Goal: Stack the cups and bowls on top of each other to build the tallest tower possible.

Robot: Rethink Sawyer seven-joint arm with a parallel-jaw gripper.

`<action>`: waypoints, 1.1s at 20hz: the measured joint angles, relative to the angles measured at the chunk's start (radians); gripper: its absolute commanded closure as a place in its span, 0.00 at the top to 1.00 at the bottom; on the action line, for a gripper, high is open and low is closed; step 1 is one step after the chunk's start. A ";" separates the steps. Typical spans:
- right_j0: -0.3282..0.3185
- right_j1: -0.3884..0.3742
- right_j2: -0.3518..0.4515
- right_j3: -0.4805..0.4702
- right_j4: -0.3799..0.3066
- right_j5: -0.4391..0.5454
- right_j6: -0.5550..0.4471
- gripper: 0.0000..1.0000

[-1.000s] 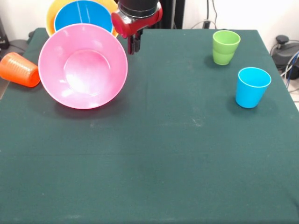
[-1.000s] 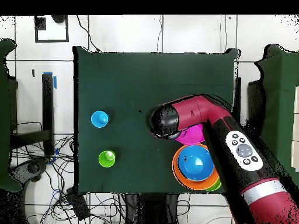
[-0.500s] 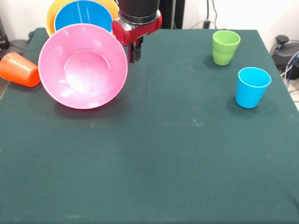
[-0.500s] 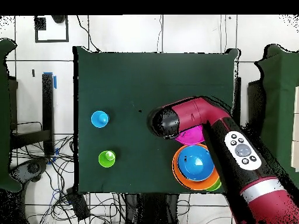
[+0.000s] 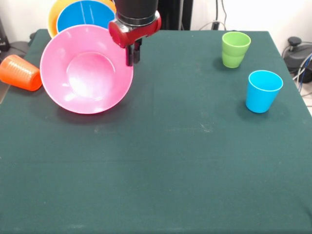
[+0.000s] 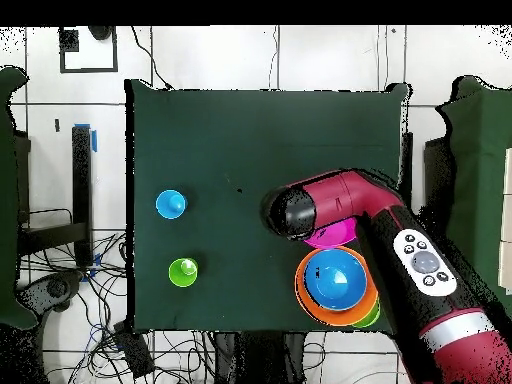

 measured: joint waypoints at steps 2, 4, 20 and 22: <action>-0.001 0.000 -0.001 0.000 -0.001 -0.002 0.000 1.00; -0.005 0.000 -0.006 0.001 -0.001 -0.007 0.000 1.00; -0.007 0.009 -0.018 0.006 -0.034 -0.038 0.000 1.00; -0.008 0.011 -0.018 0.007 -0.037 -0.038 0.000 1.00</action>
